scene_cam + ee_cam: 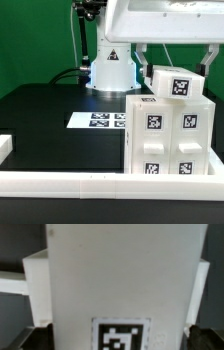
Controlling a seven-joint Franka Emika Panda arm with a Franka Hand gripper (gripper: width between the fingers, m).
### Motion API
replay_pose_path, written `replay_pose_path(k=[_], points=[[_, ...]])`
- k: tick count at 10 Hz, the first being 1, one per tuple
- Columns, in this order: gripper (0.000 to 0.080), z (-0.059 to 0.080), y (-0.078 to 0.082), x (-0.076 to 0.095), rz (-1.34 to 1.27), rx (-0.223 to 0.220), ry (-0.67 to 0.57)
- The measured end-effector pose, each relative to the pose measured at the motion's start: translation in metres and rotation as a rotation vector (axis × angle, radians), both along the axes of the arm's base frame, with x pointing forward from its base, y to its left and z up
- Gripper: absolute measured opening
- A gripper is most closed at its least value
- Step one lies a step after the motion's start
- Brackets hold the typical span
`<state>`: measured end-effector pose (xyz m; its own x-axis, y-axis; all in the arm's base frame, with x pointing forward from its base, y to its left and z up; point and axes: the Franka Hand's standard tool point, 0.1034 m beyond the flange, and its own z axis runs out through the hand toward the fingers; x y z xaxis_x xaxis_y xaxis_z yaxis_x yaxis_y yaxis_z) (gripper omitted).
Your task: Assemble cabinet
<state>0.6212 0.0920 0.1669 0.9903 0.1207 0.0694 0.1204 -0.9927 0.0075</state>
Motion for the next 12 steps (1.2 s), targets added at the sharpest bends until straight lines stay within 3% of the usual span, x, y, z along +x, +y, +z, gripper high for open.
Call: replay_pose_path(k=[4,6,7,12], points=[[0.0649,-0.0038,-0.0073,-0.0069,-0.011,-0.007,0.062],[0.0620,-0.0040,-0.0068,-0.0054,-0.011,-0.006,0.052],[0.0550,-0.0040,-0.0068,-0.0054,-0.011,-0.006,0.052],[0.0550,-0.0040,-0.0068,-0.0054,-0.011,-0.006,0.052]])
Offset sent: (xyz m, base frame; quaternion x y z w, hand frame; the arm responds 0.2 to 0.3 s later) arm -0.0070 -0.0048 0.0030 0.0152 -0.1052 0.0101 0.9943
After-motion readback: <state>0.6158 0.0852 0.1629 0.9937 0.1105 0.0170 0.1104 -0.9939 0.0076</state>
